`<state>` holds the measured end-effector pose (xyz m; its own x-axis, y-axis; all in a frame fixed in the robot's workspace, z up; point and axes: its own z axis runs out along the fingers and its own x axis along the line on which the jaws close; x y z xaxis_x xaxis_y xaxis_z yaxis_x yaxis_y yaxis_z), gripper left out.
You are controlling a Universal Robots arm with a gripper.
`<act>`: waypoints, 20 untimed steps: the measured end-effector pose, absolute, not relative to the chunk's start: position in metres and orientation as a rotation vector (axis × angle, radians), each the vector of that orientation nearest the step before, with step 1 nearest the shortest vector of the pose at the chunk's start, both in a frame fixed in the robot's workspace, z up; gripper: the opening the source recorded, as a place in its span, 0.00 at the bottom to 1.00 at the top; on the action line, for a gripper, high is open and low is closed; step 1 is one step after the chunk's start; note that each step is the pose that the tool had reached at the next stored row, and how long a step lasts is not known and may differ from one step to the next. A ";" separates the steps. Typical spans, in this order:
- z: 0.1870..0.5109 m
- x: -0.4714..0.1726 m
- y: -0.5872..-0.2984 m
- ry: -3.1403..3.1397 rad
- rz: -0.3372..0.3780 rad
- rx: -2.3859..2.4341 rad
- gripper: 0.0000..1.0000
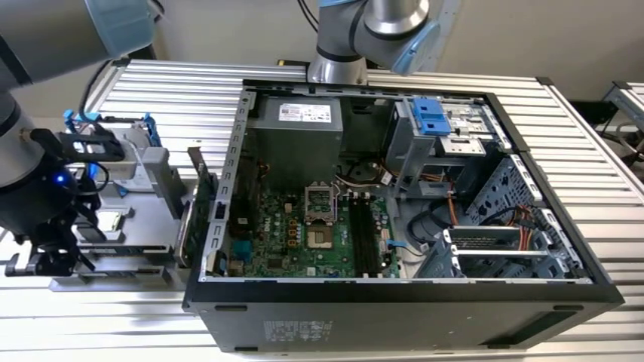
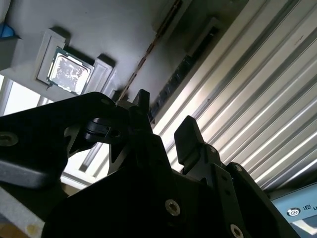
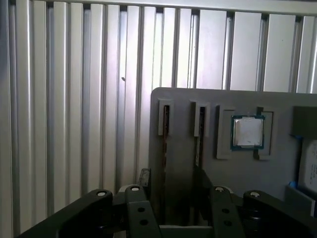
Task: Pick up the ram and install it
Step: 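Pick up the ram and move it above insertion slot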
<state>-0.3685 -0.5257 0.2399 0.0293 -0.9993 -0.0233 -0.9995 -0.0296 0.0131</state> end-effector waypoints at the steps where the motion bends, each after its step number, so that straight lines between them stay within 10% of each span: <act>1: 0.239 -0.368 -0.526 2.184 0.041 -2.249 1.00; 20: 0.218 -0.371 -0.526 2.191 0.041 -2.242 1.00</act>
